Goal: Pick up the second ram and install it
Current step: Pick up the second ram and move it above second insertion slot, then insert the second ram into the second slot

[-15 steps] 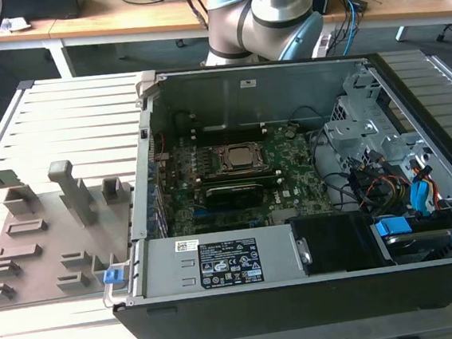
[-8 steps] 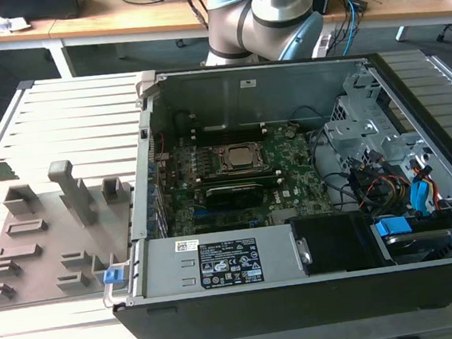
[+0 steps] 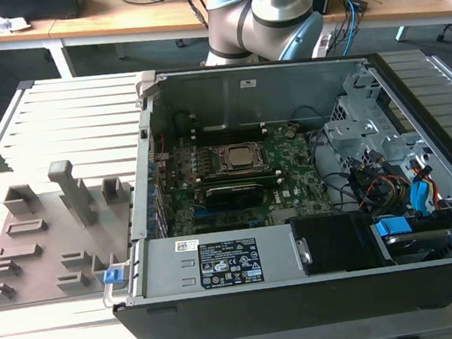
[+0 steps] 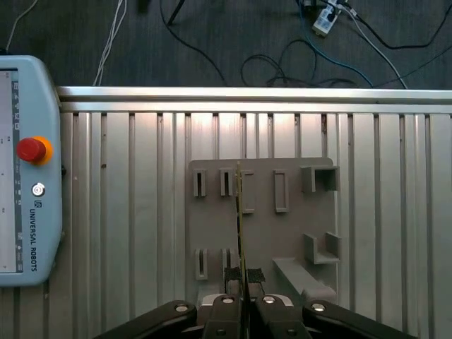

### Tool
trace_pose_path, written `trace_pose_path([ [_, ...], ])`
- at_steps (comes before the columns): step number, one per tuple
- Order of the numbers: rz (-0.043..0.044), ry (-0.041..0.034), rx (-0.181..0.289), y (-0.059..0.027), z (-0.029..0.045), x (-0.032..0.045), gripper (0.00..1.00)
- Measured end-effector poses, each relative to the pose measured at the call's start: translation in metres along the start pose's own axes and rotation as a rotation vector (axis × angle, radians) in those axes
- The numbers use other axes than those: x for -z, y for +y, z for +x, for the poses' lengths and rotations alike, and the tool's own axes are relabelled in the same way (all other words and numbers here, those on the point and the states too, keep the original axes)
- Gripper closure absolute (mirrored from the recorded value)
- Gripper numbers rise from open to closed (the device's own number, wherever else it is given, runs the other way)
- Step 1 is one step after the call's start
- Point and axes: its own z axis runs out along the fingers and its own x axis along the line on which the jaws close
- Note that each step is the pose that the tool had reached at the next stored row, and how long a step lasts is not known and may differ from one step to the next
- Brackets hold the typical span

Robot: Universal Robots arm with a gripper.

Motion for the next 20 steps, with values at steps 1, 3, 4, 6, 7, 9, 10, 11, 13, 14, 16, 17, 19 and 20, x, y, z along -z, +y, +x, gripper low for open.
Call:
trace_pose_path([
  [1,-0.0001,0.0001,0.0,0.0,0.0,0.0001,0.86],
  [3,-0.0001,0.0001,0.0,0.0,0.0,0.0003,0.86],
  [4,-0.0001,0.0,0.0,0.0,0.0,0.0003,0.86],
  [6,-0.0001,0.0001,0.0,0.0,0.0,0.0004,0.86],
  [7,-0.0001,0.0001,0.0,0.0001,0.0,0.0005,0.86],
  [9,-0.0002,0.0002,0.0,-0.0015,0.0,0.0007,0.86],
  [10,-0.0001,0.0002,0.0,-0.006,0.0,0.0008,0.86],
  [11,-0.0002,0.0002,0.0,-0.0072,0.0,0.0009,0.86],
  [13,-0.0002,0.0015,0.0,-0.0126,-0.0002,0.0011,0.86],
  [14,-0.0001,0.0024,0.0,-0.0161,-0.0003,0.0012,0.86],
  [16,-0.0001,0.0044,0.0,-0.026,-0.0005,0.0016,0.86],
  [17,-0.0001,0.0051,0.0,-0.0315,-0.0007,0.0018,0.86],
  [19,-0.0002,0.0062,0.0,-0.0422,-0.0009,0.0022,0.86],
  [20,-0.0002,0.0064,0.0,-0.0448,-0.001,0.0023,0.86],
])
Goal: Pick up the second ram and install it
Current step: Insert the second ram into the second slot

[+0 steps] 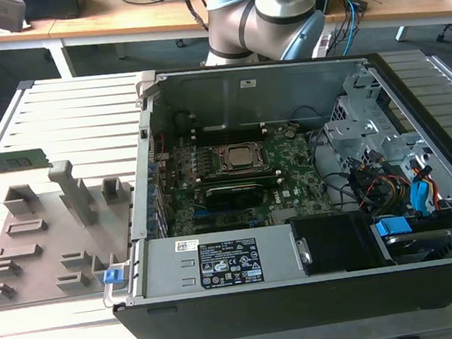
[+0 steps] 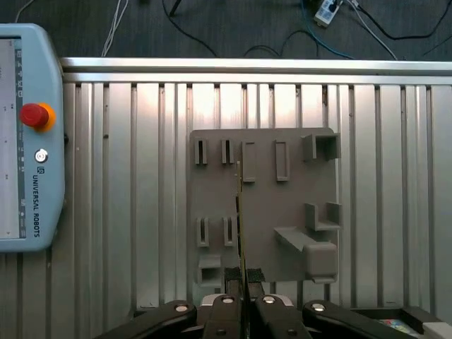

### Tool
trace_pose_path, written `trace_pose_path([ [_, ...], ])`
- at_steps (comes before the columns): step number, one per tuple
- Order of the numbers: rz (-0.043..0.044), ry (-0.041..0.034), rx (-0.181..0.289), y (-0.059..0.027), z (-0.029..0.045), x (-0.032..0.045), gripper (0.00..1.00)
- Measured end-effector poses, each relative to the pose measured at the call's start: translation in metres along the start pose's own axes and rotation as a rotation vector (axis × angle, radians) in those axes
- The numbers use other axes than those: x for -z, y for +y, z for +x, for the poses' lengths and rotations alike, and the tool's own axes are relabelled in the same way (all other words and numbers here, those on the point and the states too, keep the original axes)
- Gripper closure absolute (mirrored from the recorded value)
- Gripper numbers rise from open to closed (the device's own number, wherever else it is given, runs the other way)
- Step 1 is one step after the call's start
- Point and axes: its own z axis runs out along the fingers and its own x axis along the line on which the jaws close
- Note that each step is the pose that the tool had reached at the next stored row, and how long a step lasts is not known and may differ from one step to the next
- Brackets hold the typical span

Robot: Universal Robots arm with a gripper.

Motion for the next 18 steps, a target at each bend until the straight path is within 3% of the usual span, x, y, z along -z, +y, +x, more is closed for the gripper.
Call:
trace_pose_path([
  [7,-0.0001,0.0023,0.0,-0.0144,-0.0007,0.0006,0.86],
  [12,-0.0001,0.0049,0.0,-0.0391,-0.0015,0.0015,0.86],
  [15,-0.0002,0.0055,0.0,-0.0491,-0.0018,0.0019,0.86],
  [18,-0.0004,0.0071,0.0,-0.0662,-0.0023,0.0025,0.86],
])
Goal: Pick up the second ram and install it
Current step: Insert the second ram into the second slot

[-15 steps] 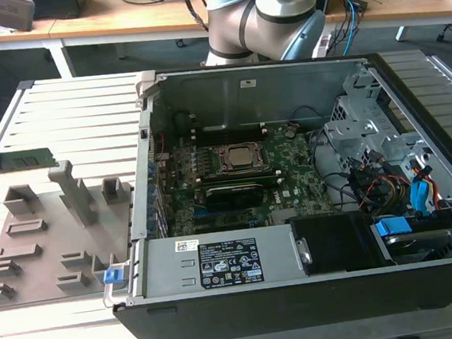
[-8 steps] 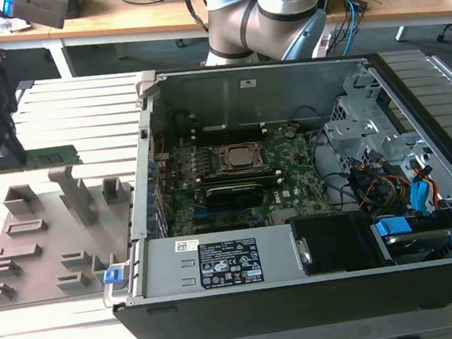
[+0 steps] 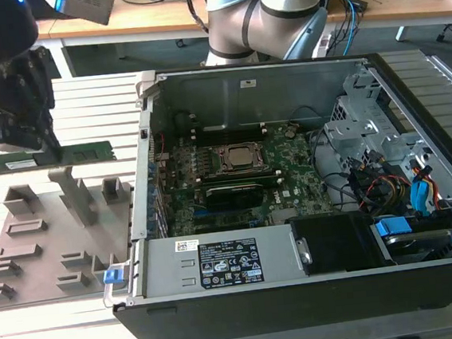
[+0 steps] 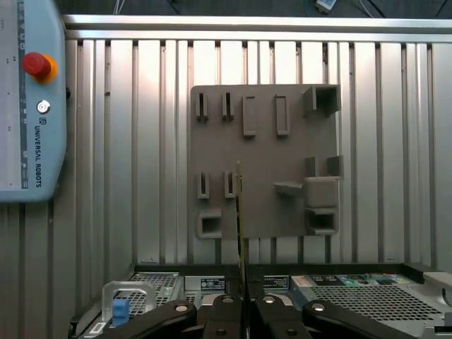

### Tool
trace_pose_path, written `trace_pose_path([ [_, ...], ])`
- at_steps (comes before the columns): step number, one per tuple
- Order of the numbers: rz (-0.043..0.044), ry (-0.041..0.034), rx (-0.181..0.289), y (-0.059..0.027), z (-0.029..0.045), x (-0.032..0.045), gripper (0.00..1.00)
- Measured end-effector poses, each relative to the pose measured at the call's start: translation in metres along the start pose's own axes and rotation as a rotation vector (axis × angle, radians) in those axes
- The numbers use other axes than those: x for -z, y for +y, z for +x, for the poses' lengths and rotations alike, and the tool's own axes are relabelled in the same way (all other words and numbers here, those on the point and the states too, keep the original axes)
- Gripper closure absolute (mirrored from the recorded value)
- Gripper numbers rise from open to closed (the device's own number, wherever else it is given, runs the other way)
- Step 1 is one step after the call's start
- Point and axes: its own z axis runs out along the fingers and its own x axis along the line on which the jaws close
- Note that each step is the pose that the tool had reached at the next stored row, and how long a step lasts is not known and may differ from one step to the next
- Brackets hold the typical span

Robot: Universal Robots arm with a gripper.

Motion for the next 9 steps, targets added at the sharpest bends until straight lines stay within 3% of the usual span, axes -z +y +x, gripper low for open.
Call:
trace_pose_path([
  [4,-0.0004,0.0024,0.0,-0.0184,-0.0008,0.0007,0.86],
  [9,-0.0008,0.0036,0.0,-0.0308,-0.0014,0.0012,0.86],
])
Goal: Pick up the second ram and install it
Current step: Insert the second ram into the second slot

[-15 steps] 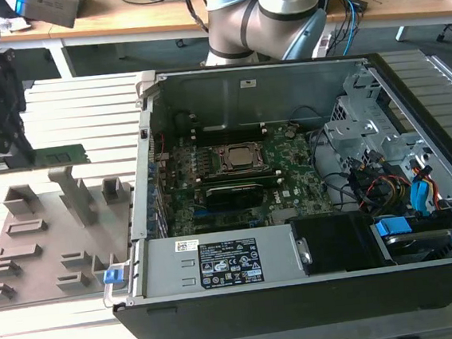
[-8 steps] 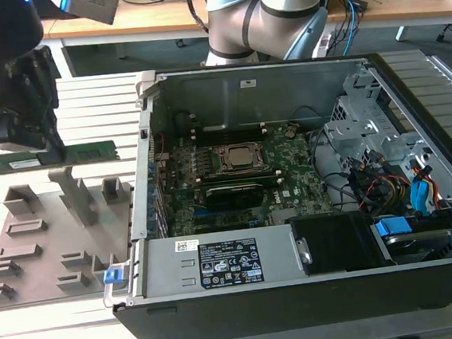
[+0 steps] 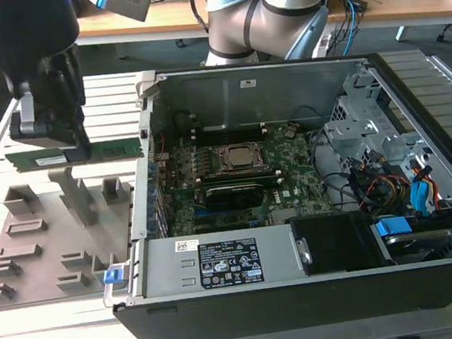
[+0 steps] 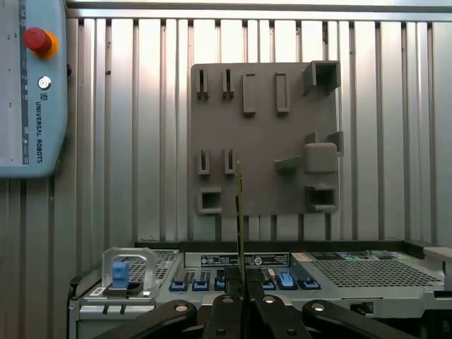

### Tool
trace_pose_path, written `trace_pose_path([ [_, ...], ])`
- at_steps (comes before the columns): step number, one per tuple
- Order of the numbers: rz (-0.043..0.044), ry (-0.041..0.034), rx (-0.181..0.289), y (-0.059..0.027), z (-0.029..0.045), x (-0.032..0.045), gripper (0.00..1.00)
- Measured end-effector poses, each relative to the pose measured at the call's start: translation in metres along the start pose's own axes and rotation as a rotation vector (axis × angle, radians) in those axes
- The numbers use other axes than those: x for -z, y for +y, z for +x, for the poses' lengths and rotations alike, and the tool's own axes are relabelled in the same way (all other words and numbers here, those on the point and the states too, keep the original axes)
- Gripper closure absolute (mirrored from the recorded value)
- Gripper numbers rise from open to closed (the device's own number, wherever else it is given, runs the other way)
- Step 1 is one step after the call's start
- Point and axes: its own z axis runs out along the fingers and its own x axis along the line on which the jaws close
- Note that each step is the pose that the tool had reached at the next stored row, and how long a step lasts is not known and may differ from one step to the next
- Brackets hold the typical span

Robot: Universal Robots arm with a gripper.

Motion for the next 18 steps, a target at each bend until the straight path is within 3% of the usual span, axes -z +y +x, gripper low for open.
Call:
trace_pose_path([
  [5,-0.0005,0.0004,0.0,-0.015,-0.0006,0.0006,0.86],
  [12,-0.0006,0.0007,0.0,-0.0256,-0.0008,0.001,0.86],
  [18,-0.0009,0.0006,0.0,-0.0417,-0.001,0.0017,0.86],
])
